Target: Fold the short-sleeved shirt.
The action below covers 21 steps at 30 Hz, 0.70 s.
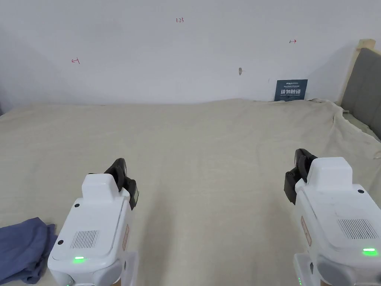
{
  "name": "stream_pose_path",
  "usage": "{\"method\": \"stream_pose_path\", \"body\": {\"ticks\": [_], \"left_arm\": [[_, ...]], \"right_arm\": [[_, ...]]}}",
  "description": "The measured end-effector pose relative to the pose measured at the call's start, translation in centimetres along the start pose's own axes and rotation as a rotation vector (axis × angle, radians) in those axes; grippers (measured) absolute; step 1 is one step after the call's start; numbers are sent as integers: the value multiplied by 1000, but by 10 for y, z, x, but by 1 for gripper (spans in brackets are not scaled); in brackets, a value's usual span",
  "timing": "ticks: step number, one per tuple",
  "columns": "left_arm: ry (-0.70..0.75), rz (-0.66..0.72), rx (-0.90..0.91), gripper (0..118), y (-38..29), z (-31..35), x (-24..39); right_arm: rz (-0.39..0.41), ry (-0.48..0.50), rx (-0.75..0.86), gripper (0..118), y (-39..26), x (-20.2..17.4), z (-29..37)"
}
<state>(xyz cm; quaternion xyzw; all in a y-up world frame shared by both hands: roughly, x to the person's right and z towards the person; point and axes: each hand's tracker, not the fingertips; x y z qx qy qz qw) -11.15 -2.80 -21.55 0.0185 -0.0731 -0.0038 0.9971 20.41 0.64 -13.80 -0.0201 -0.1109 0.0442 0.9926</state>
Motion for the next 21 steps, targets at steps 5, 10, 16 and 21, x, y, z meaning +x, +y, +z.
{"method": "stream_pose_path", "body": {"ticks": [5,10,16,21], "left_arm": [[-1,2,0,0,0,-1,0],[-2,-1,0,0,1,-1,0],[19,35,-33,65,1,-5,-4],[15,66,-21,117,2,-4,-9]], "right_arm": [[-1,1,0,0,0,0,1],[-1,-1,-1,0,-1,0,1],[-20,-1,-8,71,0,4,2],[-39,-2,-10,109,-2,8,3]]}}
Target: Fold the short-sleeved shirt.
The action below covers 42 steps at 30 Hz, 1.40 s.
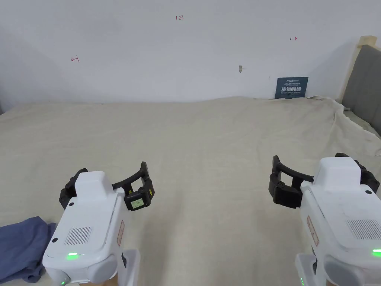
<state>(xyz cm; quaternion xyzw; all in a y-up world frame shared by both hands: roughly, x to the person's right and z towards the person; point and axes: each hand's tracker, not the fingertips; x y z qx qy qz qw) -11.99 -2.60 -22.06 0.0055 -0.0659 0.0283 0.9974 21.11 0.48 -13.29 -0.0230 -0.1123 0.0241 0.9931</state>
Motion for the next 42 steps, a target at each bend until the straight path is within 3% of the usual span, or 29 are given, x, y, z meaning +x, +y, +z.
{"method": "stream_pose_path", "body": {"ticks": [3,42], "left_arm": [[1,-19,10,118,1,1,2],[-12,-53,14,118,2,9,7]], "right_arm": [[-12,2,-1,118,-1,1,1],[-15,-8,18,118,7,-1,4]]}}
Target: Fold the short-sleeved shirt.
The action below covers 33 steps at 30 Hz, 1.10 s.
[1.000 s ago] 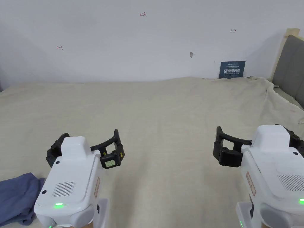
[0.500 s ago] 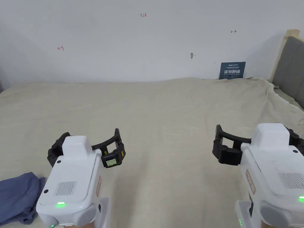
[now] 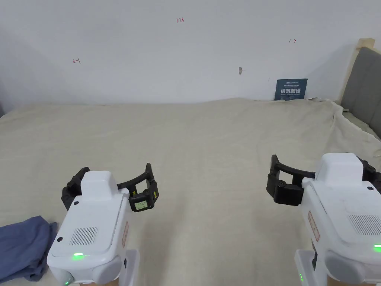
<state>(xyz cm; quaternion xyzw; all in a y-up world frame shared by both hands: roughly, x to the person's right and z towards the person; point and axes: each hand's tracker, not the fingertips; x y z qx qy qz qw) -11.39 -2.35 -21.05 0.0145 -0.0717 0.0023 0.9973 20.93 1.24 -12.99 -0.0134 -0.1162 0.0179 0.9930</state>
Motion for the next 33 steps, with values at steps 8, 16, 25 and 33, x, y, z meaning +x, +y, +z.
{"method": "stream_pose_path", "body": {"ticks": [8,16,25,33], "left_arm": [[21,-3,15,118,0,2,0],[20,6,24,118,2,2,-1],[14,-3,30,118,4,2,1],[19,-4,42,118,5,3,2]], "right_arm": [[4,-1,-8,118,-1,0,0],[-2,-3,-1,118,0,0,1],[1,-2,7,118,2,0,1],[6,10,13,118,3,-1,3]]}}
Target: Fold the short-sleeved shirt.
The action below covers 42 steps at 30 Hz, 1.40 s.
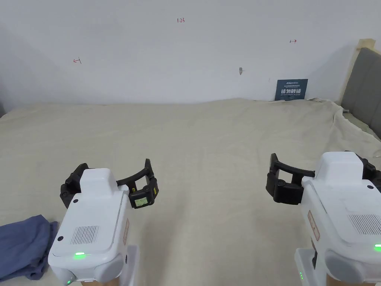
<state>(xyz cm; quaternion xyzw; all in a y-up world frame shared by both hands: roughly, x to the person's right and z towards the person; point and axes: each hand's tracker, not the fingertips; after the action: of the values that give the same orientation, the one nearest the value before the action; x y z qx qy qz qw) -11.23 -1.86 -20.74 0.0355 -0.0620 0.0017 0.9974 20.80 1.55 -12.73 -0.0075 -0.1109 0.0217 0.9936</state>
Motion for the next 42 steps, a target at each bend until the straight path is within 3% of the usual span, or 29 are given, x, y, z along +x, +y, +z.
{"method": "stream_pose_path", "body": {"ticks": [34,42], "left_arm": [[-11,17,5,118,3,1,-4],[-17,15,12,118,5,2,-4]], "right_arm": [[-10,5,-6,118,0,-1,1],[-14,-30,-11,118,2,-1,1]]}}
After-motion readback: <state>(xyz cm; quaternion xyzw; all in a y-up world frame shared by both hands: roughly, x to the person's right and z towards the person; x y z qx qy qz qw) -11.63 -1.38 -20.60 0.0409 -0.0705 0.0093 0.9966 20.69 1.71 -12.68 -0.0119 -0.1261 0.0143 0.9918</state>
